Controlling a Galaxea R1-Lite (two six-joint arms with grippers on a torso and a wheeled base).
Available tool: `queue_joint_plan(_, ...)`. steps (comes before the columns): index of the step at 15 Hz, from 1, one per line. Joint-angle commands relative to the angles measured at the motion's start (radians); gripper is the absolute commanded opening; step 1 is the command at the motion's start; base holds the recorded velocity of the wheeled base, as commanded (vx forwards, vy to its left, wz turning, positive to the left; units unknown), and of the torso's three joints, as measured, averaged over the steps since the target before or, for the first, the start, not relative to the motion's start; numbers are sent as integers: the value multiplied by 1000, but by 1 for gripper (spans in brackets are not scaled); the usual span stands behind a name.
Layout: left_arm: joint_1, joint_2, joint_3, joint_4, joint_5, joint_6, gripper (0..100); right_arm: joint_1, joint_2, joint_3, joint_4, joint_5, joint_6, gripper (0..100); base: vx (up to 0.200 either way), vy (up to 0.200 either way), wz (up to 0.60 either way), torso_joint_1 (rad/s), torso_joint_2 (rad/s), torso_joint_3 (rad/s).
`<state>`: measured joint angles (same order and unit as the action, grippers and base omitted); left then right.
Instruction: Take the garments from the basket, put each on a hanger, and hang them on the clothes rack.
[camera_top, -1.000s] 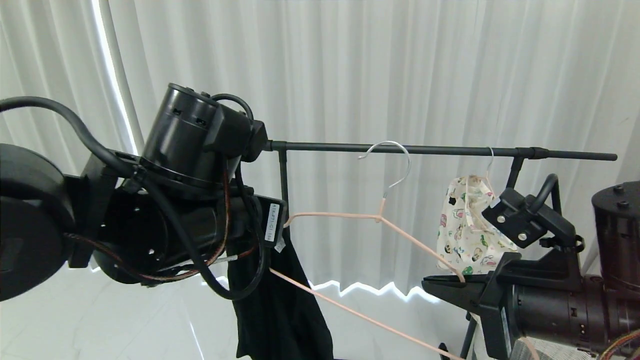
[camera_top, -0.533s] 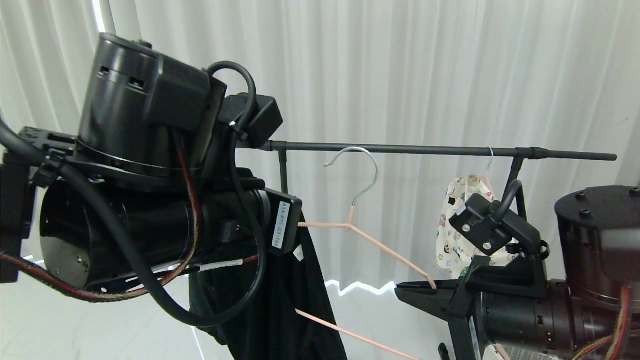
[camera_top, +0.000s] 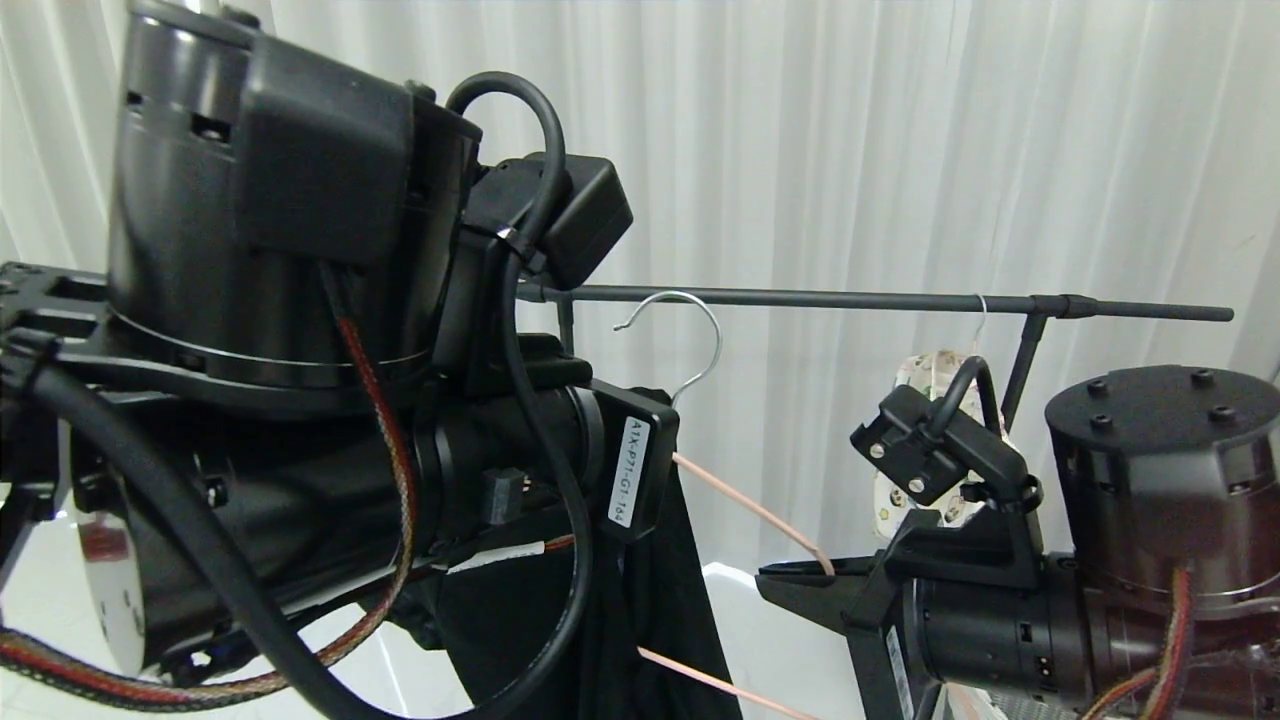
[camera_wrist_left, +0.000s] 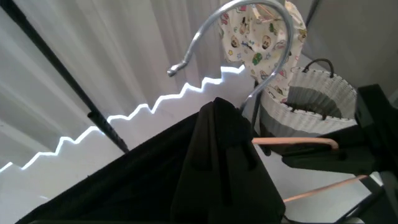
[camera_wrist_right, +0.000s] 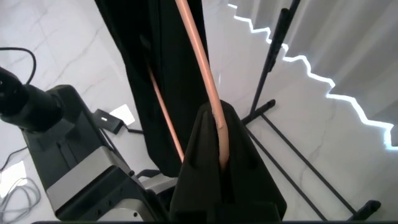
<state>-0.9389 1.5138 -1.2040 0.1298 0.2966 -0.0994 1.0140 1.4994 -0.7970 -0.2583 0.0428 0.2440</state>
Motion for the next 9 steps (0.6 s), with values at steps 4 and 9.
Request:
queue_joint_plan(4, -4, -12, 1, 1, -1, 6, 100, -8, 1, 2, -1, -40, 1, 0, 0, 0, 0, 0, 0, 0)
queue_joint_plan(9, 74, -21, 3, -2, 6, 75, 100, -57, -13, 4, -27, -100, 24, 0, 0, 0, 0, 0, 0, 0)
